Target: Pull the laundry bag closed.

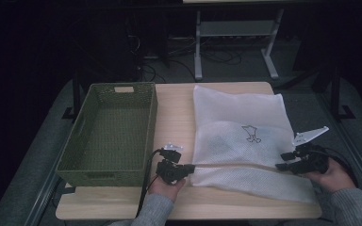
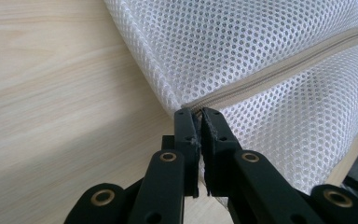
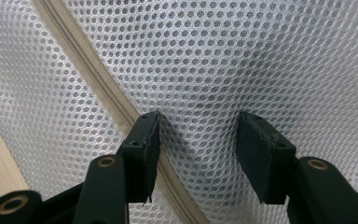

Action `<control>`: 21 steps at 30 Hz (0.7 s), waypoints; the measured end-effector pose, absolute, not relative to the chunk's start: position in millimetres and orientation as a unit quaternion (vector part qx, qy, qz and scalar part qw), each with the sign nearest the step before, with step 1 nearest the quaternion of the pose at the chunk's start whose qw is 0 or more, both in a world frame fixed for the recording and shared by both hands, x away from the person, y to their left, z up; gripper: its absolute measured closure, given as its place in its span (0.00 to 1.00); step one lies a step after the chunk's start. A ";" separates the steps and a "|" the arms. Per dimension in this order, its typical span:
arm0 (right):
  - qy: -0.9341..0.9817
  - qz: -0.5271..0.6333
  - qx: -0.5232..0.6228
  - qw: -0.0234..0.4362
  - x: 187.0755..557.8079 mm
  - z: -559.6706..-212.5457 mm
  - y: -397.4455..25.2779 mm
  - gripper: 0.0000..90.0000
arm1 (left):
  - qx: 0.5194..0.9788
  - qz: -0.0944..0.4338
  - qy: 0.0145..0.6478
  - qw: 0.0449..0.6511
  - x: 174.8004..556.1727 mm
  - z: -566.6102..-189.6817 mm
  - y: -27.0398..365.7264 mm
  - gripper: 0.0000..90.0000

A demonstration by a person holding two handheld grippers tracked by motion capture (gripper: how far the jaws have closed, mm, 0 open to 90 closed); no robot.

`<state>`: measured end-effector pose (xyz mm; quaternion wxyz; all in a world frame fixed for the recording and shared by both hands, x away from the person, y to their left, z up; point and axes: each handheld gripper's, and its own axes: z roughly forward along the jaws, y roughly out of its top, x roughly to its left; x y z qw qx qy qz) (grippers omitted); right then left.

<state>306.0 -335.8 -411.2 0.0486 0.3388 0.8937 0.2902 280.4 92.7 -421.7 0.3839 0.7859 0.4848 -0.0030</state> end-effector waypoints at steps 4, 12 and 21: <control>0.894 0.297 0.334 0.043 310.0 -413.6 -327.4 0.53 | 0.782 0.007 0.494 0.381 280.3 -419.3 100.1 0.95; 0.896 0.299 0.325 0.039 316.4 -414.6 -313.8 0.53 | 0.778 0.016 0.500 0.380 279.0 -419.3 110.2 0.94; 0.891 0.312 0.328 0.041 314.8 -408.8 -316.9 0.49 | 0.771 0.023 0.496 0.400 279.1 -410.4 112.5 0.73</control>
